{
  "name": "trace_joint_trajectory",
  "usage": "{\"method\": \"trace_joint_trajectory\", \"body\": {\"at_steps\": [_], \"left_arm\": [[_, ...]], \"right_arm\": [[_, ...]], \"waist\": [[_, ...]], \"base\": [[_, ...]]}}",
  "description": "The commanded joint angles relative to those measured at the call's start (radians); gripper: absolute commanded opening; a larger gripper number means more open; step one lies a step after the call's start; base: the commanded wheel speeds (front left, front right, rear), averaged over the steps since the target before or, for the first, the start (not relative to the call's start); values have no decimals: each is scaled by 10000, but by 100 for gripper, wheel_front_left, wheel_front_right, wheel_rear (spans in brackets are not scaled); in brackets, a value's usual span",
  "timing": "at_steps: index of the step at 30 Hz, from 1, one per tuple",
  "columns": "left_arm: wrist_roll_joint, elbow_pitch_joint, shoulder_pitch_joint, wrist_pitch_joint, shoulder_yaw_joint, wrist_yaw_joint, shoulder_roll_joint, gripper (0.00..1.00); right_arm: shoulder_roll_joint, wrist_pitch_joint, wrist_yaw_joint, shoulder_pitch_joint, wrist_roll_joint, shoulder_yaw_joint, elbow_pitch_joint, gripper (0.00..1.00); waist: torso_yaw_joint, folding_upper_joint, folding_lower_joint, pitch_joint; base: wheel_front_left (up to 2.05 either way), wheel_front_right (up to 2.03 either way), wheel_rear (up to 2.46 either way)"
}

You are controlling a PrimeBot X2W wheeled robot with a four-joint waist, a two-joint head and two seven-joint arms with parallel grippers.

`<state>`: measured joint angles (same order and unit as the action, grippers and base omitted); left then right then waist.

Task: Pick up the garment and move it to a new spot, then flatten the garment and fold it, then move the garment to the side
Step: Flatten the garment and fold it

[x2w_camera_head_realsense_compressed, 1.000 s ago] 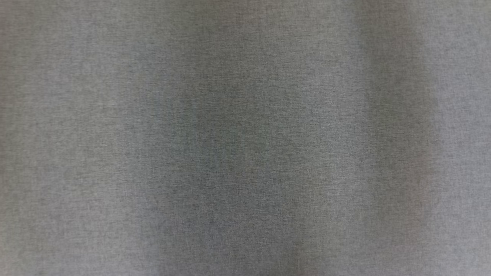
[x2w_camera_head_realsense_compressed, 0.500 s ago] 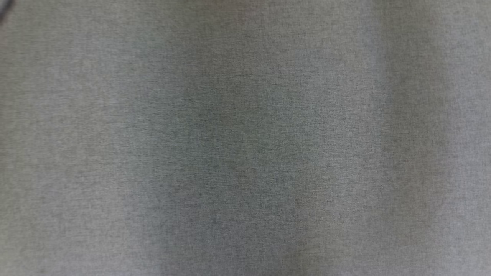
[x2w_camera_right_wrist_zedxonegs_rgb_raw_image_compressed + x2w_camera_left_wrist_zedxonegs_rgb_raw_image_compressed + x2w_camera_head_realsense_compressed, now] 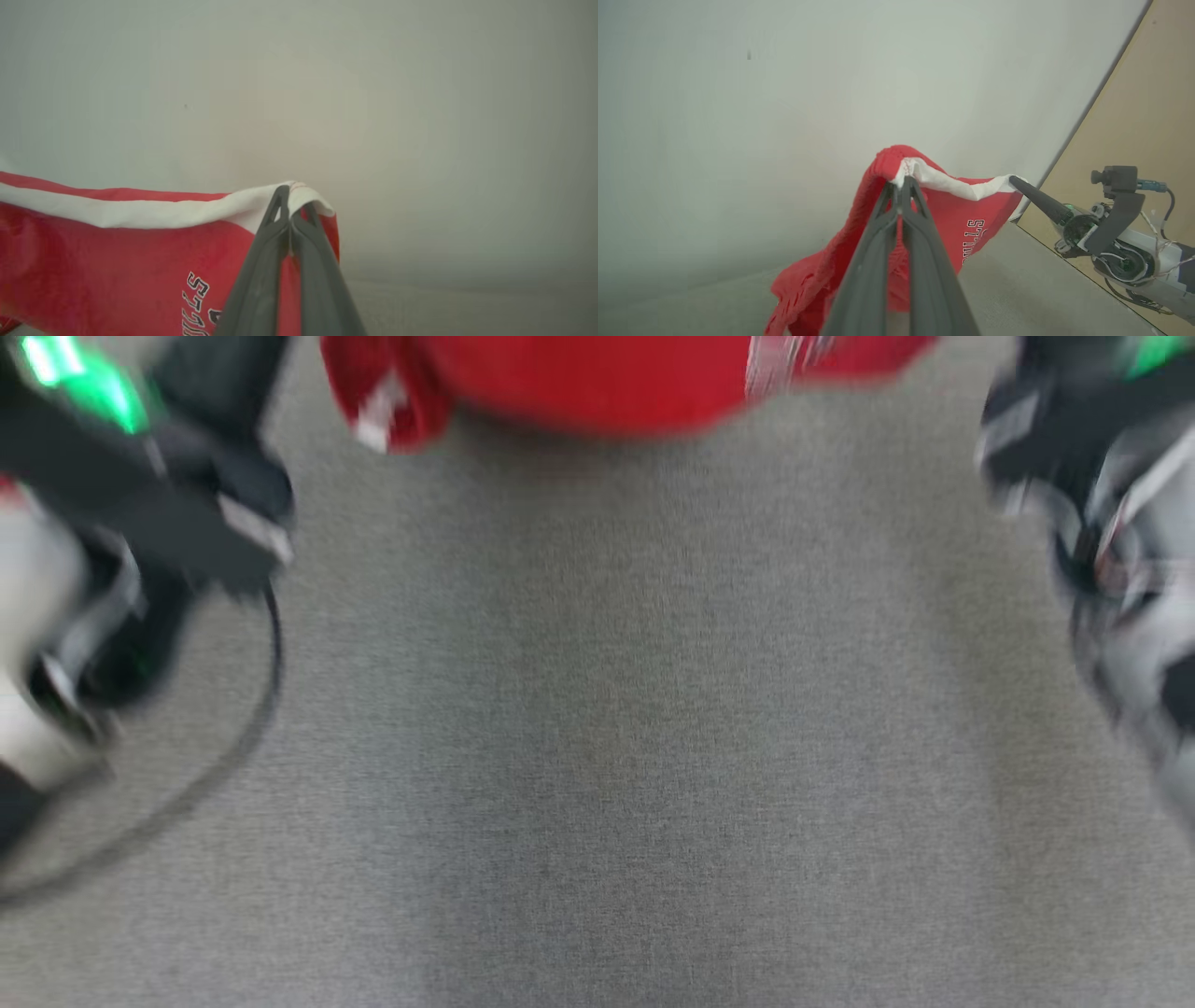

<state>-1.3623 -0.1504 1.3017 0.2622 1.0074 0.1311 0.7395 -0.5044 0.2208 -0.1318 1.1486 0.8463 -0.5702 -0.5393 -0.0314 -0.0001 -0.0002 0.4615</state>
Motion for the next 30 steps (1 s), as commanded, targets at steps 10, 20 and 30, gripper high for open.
{"method": "trace_joint_trajectory", "body": {"at_steps": [10, 20, 30], "left_arm": [[2009, 1153, -5841, 20, -1578, -10, -1183, 0], [3559, 464, -9229, 21, -1250, -10, -1551, 0], [4581, 69, -11159, 21, -1710, -10, -1465, 0]], "right_arm": [[-165, 330, 23, -5670, 568, 1296, 2133, 0], [211, 80, 23, -9250, -125, 2064, 3009, 0], [-66, -946, 23, -11691, -73, 1901, 3938, 0]], "waist": [[340, 1, 2, -2040], [292, 1, 2, -2899], [397, 1, 2, -3686]], "base": [[0, 0, 0], [0, 0, 0], [0, 0, 0]]}}
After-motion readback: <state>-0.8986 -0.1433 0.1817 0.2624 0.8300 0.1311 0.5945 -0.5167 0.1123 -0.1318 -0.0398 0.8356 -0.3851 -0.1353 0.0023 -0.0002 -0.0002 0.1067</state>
